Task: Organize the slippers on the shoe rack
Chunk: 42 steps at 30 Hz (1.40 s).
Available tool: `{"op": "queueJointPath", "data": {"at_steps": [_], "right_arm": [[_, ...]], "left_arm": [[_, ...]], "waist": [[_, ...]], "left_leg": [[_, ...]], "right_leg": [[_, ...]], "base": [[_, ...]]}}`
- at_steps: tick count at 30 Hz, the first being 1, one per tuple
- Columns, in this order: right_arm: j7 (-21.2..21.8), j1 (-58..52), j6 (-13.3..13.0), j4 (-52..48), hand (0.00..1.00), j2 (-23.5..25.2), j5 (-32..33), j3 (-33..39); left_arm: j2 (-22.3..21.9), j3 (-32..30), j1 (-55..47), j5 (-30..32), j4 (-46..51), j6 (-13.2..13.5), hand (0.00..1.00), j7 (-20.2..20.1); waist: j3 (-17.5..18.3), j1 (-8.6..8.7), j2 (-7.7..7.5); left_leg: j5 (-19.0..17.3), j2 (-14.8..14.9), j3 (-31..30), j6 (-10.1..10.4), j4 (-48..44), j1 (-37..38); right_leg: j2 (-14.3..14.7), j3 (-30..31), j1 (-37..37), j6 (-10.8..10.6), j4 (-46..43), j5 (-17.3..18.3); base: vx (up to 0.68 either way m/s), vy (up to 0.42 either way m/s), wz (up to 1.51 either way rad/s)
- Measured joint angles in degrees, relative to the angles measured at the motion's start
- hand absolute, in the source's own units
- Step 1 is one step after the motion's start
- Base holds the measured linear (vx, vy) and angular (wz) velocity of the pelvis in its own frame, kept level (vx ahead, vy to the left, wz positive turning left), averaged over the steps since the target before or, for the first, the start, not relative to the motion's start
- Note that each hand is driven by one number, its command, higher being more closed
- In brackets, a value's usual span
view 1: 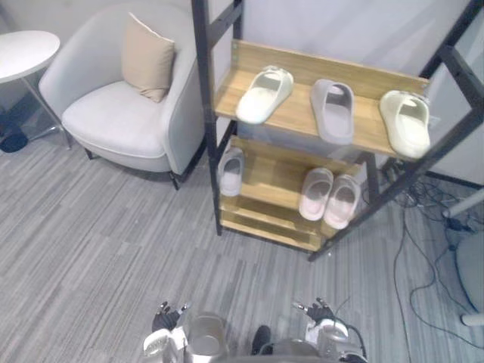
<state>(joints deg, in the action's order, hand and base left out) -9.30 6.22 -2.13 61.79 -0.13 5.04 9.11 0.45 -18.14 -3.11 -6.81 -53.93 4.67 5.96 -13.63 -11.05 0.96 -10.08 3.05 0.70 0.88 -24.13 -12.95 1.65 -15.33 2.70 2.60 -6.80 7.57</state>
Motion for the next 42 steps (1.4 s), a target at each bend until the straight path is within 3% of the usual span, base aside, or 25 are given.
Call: {"op": "queueJointPath", "data": {"at_steps": [1,5,6,8,9,12,14,16,17,18,19,20,22,25,31,35,42], "right_arm": [[-0.01,-0.05,0.00,-0.05,0.00,1.11,0.00,-0.19],[-0.02,-0.21,-0.01,-1.11,0.00,2.06,-0.03,0.35],[0.22,-0.27,-0.02,-1.94,0.00,2.57,-0.14,0.75],[0.76,-0.17,-0.16,-2.50,0.00,2.89,-0.52,0.78],[1.25,-0.45,-0.09,-2.34,0.00,2.99,-0.60,0.47],[1.63,-2.32,0.38,-0.40,0.00,2.89,-0.65,-0.35],[1.62,-2.41,0.71,0.75,0.00,2.50,-0.73,-0.33],[1.64,-1.75,0.72,0.76,0.00,2.12,-1.61,-0.33],[1.66,-1.67,0.71,0.84,0.00,2.22,-2.34,-0.37],[1.65,-1.79,0.73,1.12,0.00,2.27,-2.72,-0.37],[1.64,-1.95,0.82,2.37,0.00,1.74,-2.73,-0.32],[1.61,-1.93,0.93,2.76,0.00,1.35,-2.74,-0.31],[1.52,-2.27,1.11,3.05,0.00,-0.56,-2.76,-0.25],[1.45,-3.38,1.10,3.09,0.00,-1.21,-2.69,0.22],[1.03,-3.54,0.91,2.84,0.00,-2.73,-2.63,1.73],[0.55,-3.52,0.76,2.77,0.00,-2.58,-2.62,1.74],[-1.07,-3.87,0.40,1.76,0.00,-2.46,-2.59,1.66]], "left_arm": [[0.73,-0.22,-0.67,-0.08,-0.69,0.00,0.00,0.04],[0.82,-0.73,-0.65,0.05,-0.90,-0.16,0.00,-0.01],[0.94,-0.68,-0.63,0.12,-1.28,-0.14,0.00,-0.05],[1.10,0.32,-0.68,0.16,-1.83,-0.12,0.00,-0.11],[1.96,1.59,-0.55,0.15,-2.15,-0.19,0.00,-0.19],[3.93,3.08,-1.13,0.11,-3.29,-0.40,0.00,-0.65],[4.53,3.58,-0.94,0.13,-4.11,-0.41,0.00,-0.69],[4.33,3.62,-0.78,0.11,-4.10,-0.37,0.00,-0.64],[4.40,3.51,-0.95,0.04,-4.08,-0.40,0.00,-0.59],[4.79,3.37,-0.84,0.11,-4.05,-0.40,0.00,-0.55],[5.32,3.32,-0.86,0.17,-4.44,-0.47,0.00,-0.34],[4.91,3.30,-0.77,0.21,-4.63,-0.46,0.00,-0.07],[2.36,2.20,-0.31,0.50,-4.93,-0.38,0.00,0.21],[1.77,2.30,-0.03,0.51,-5.31,-0.35,0.00,0.24],[2.19,4.65,1.41,0.54,-6.54,-0.39,0.00,0.19],[3.05,6.48,1.45,0.59,-6.56,-0.39,0.00,0.22],[5.62,8.70,1.14,1.19,-7.88,-0.59,0.00,0.55]], "waist": [[0.52,-0.74,-1.22],[0.92,-1.18,-2.24],[1.17,-1.54,-2.55],[1.49,-1.63,-2.10],[1.58,-1.46,-2.41],[2.57,-0.70,-4.05],[2.73,0.90,-4.25],[2.63,1.94,-3.41],[2.82,1.93,-3.73],[2.96,1.92,-4.49],[3.69,1.94,-5.36],[3.89,1.90,-4.90],[4.50,2.12,-1.61],[5.11,2.41,-0.67],[5.32,2.79,-1.39],[4.98,3.57,-1.63],[4.88,4.46,-2.72]], "left_leg": [[0.90,-0.92,1.10,-1.01,2.97,1.23],[0.03,-2.05,4.04,-1.76,1.74,2.62],[-0.12,-2.33,5.31,-2.02,4.08,5.34],[-1.72,-1.73,6.54,-3.44,7.93,9.82],[-2.92,-1.76,6.50,-3.59,8.28,11.64],[-4.61,-2.42,6.14,-3.70,9.94,17.10],[-4.52,-1.65,4.45,-3.55,11.18,19.18],[-4.21,0.50,2.90,-3.01,11.26,19.14],[-3.83,0.75,2.39,-2.35,11.26,18.91],[-3.84,0.20,1.45,-2.23,11.25,18.91],[-5.01,-0.55,-0.03,0.29,11.23,19.12],[-5.27,-0.10,-0.32,0.71,11.24,19.12],[-5.03,1.91,-1.93,1.19,11.58,19.08],[-4.29,3.29,-3.89,2.39,12.46,19.81],[-4.16,2.35,-6.13,2.61,13.89,19.93],[-4.44,0.57,-6.25,2.53,14.08,19.94],[-5.01,-0.81,-4.40,2.24,13.89,19.11]], "right_leg": [[-0.77,0.79,0.82,-0.80,1.22,-0.15],[-2.74,1.95,2.27,-2.39,1.62,-0.80],[-3.72,2.92,1.91,-4.26,-1.48,0.42],[-4.98,3.56,-2.30,-8.07,-14.56,3.32],[-6.50,2.76,-6.08,-8.32,-24.99,3.37],[-11.17,0.17,-10.71,-6.51,-39.08,3.93],[-12.03,-0.65,-11.15,-5.70,-36.03,5.19],[-10.14,1.32,-12.55,-5.79,-25.69,5.20],[-8.78,3.49,-12.13,-5.62,-17.58,2.43],[-8.69,5.34,-11.44,-5.22,-11.87,-3.04],[-8.89,6.34,-10.30,-5.67,-8.75,-5.96],[-8.46,6.35,-9.80,-5.84,-7.83,-5.42],[-6.44,4.59,-6.68,-4.93,-1.75,-6.47],[-4.44,3.02,-2.57,-3.91,4.32,-8.51],[-4.26,2.07,0.91,-4.58,11.82,-12.63],[-6.03,2.22,1.06,-5.76,11.89,-13.58],[-7.15,5.05,-0.98,-5.75,12.28,-14.88]], "base": [[0.30,0.042,-0.33],[0.33,0.083,-0.09],[0.27,0.077,-0.38],[0.25,0.069,-0.42],[0.16,0.027,-0.18],[0.21,-0.049,0.08],[0.19,-0.094,0.40],[0.26,-0.148,0.35],[0.27,-0.185,0.19],[0.21,-0.205,0.28],[0.22,-0.229,0.22],[0.21,-0.244,0.21],[0.18,-0.177,0.11],[0.11,-0.127,0.21],[0.00,0.002,0.11],[-0.08,0.093,0.09],[-0.08,0.051,-0.19]]}}
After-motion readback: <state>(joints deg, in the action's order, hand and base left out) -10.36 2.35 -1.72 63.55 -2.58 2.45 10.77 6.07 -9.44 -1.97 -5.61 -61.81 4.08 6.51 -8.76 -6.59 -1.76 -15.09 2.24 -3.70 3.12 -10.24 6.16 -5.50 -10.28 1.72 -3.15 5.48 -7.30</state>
